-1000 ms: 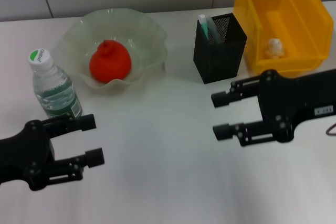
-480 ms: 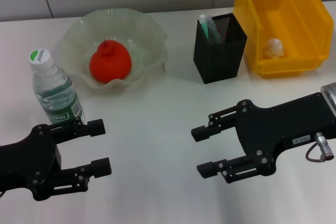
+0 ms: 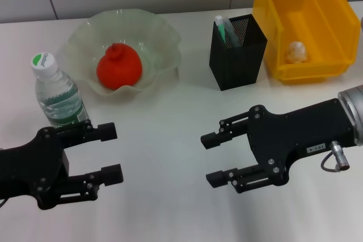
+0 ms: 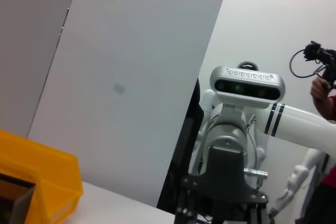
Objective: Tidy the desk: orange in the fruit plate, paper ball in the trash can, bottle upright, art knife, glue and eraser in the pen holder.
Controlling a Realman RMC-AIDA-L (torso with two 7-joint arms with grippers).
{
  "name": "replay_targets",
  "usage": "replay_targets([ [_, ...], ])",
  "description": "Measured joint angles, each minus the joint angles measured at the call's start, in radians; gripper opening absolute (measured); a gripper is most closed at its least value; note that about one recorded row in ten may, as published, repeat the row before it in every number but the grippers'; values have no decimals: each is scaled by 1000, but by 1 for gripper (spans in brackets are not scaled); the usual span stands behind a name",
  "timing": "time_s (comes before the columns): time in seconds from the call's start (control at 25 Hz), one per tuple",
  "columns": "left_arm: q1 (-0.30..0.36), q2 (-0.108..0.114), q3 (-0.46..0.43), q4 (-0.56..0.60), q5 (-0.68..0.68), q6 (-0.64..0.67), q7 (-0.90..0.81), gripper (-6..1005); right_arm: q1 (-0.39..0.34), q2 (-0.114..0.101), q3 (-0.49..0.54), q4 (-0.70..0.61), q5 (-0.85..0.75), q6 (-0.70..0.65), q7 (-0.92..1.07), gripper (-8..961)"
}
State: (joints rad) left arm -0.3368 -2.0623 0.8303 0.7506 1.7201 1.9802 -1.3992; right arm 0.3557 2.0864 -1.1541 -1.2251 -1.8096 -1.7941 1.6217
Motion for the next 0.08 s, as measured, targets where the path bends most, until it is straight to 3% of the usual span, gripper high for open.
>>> replay_targets([
  [0.08,-15,-1,2,-5,1,0,-2,784,0,-1,3,9,0,5,-11,611],
])
